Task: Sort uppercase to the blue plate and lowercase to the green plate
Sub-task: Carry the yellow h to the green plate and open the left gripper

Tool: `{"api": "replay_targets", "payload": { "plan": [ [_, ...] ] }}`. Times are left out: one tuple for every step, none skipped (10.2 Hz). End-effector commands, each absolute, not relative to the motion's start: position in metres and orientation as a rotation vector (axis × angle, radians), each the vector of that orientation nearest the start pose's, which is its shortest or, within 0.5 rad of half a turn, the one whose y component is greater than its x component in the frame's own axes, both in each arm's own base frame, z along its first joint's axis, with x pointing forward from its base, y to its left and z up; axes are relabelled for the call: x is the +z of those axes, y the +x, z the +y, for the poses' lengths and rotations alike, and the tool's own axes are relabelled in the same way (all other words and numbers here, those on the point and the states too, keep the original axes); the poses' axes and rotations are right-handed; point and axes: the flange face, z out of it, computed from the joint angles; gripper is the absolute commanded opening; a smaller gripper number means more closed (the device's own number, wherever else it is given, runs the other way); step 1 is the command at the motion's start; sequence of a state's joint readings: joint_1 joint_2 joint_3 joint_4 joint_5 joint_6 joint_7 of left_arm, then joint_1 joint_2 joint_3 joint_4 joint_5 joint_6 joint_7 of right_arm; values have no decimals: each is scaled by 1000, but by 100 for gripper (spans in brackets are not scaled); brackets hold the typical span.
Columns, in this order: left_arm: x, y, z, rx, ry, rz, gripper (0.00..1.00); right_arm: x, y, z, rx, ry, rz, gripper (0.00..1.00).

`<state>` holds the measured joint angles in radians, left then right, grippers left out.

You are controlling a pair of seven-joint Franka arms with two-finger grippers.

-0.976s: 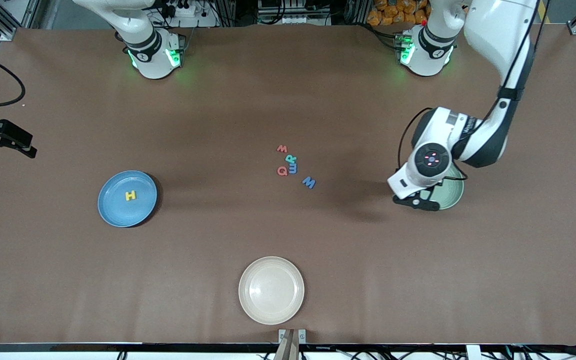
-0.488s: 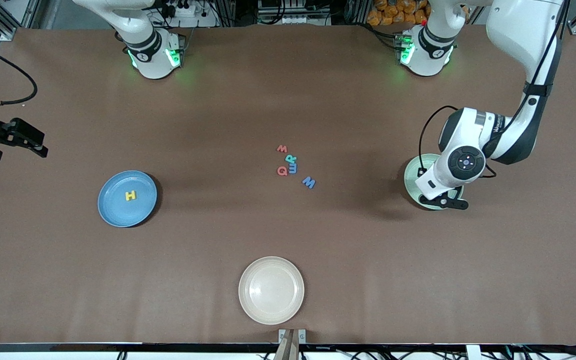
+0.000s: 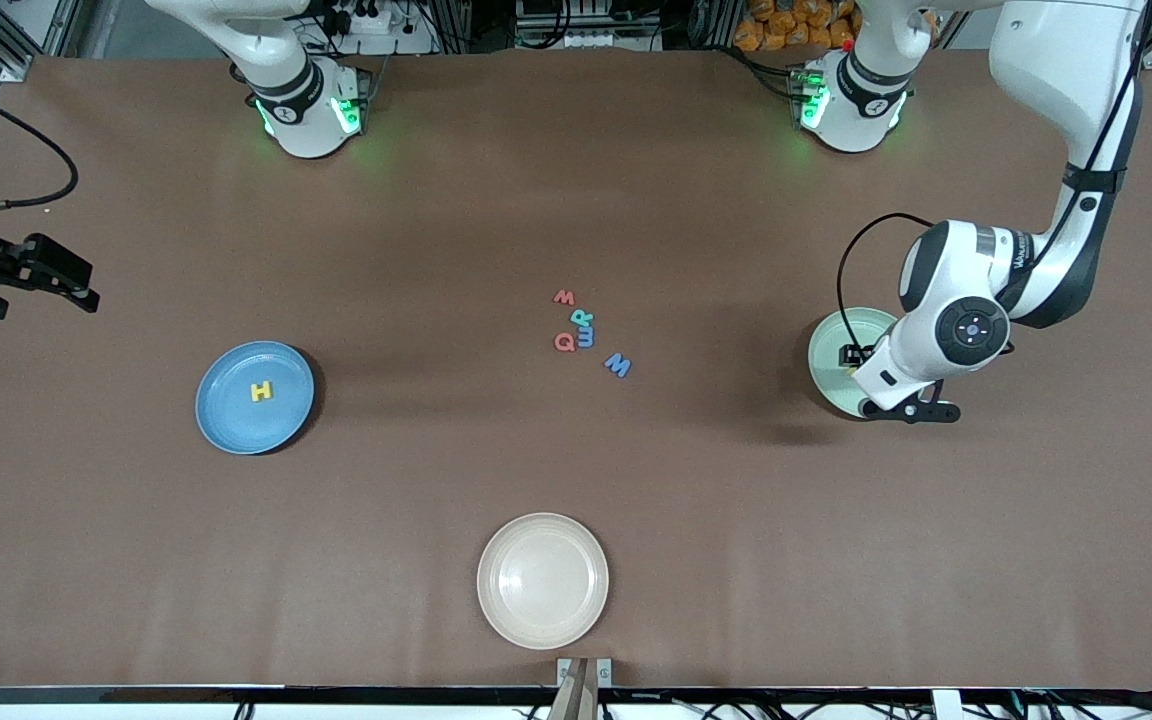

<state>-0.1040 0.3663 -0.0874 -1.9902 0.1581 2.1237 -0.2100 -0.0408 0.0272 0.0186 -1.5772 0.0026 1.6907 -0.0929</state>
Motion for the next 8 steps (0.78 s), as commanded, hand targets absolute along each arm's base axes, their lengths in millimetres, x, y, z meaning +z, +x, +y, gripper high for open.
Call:
{"api": "replay_targets", "payload": {
  "plan": [
    [338, 582, -95, 137, -3031, 13, 89, 629, 567, -17, -130, -3151, -95, 100],
    [371, 583, -89, 85, -3050, -24, 95, 628, 565, -18, -110, -3153, -95, 100],
    [406, 587, -84, 46, -3059, -60, 100, 632, 563, -21, -120, -3155, -86, 100],
    [437, 591, -79, 54, -3054, -87, 100, 636, 561, -23, -134, -3155, -81, 100],
    [462, 592, -78, 86, -3045, -109, 100, 637, 561, -24, -141, -3156, -76, 100],
    [483, 588, -80, 120, -3035, -132, 100, 640, 561, -26, -144, -3156, -68, 100],
    [486, 584, -86, 158, -3016, -189, 100, 648, 562, -25, -168, -3155, -71, 100],
    [482, 582, -91, 174, -3006, -229, 100, 650, 562, -25, -173, -3155, -68, 100]
  ]
}}
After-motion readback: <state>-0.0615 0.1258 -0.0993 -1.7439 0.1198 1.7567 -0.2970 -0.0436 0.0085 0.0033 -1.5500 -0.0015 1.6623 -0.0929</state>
